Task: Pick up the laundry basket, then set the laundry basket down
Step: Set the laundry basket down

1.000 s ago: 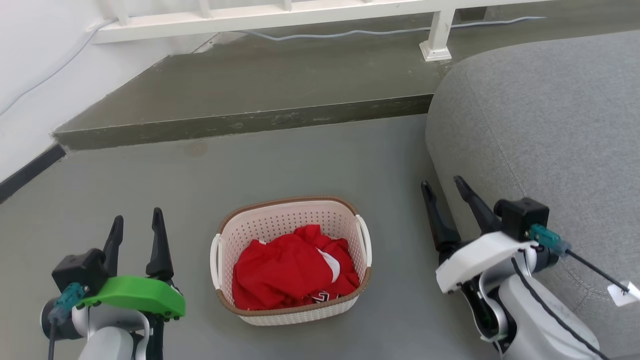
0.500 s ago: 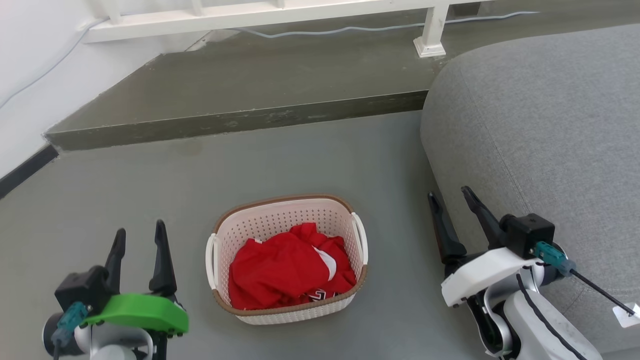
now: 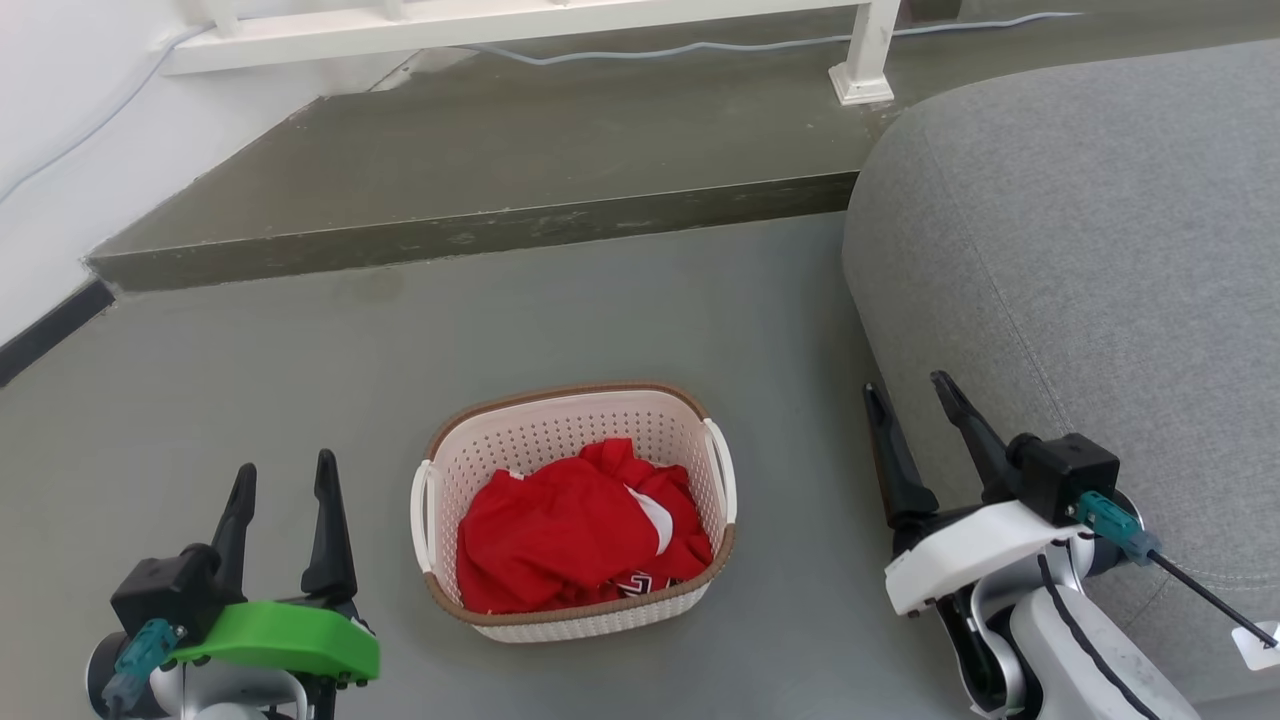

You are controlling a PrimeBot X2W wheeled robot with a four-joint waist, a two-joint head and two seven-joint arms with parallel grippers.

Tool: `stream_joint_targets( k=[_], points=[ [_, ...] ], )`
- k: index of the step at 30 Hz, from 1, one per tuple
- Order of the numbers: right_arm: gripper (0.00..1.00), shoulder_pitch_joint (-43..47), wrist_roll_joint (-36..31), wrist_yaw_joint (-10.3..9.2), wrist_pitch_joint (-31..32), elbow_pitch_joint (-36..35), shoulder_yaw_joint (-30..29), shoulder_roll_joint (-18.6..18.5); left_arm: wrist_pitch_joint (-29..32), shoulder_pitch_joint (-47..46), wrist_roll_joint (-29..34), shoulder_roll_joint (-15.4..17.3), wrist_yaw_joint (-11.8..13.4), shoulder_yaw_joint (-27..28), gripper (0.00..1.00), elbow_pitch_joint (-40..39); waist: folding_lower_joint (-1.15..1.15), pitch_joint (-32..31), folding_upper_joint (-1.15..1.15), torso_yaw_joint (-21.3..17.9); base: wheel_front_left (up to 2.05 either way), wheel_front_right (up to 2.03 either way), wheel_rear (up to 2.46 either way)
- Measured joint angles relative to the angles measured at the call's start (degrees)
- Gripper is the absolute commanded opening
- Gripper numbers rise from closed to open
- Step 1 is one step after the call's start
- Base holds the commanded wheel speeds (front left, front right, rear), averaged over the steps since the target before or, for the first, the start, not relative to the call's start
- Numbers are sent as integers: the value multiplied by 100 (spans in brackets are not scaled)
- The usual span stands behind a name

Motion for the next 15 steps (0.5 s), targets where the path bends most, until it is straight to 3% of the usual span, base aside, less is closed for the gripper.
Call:
stream_joint_targets(
  k=[15],
  points=[
    [100,125,-183,110,0,-65,-238,141,0,132,129,-90,-207,172,100,-64,0,46,0,6,0,0,0]
  ],
)
